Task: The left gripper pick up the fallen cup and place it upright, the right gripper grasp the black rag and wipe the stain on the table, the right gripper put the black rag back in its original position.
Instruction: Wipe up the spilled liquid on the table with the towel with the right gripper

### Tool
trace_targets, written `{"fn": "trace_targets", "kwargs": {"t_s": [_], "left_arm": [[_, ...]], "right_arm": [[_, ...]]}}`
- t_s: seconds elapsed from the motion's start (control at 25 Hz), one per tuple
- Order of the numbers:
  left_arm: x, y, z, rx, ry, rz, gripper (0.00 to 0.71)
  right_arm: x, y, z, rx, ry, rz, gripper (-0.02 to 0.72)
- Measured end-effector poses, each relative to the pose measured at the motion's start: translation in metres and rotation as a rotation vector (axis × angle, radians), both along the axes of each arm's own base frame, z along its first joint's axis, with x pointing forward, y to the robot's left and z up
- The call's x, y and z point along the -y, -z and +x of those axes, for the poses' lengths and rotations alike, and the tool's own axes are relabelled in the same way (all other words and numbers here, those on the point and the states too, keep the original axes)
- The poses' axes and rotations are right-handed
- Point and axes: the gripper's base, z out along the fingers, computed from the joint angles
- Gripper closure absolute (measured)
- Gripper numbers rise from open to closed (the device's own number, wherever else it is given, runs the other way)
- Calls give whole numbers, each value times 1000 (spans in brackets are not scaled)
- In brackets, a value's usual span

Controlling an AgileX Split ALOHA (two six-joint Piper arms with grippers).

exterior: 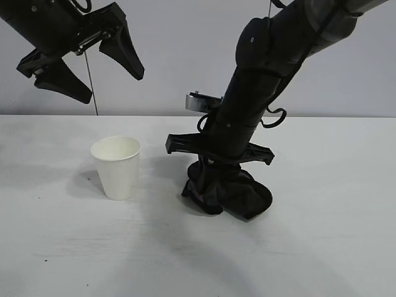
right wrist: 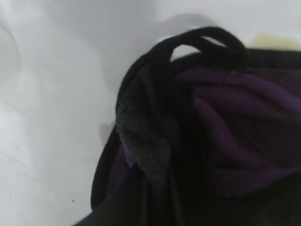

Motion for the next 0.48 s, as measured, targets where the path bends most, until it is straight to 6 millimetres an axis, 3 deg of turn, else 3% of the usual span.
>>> {"fn": "trace_targets", "kwargs": {"t_s": [0.28, 0.48], "left_arm": [[0, 0, 0, 1, -1, 0, 17], [0, 0, 0, 1, -1, 0, 17]], "right_arm": [[13, 0, 7, 57, 45, -114, 678], [38, 0, 18, 58, 119, -132, 678]]}}
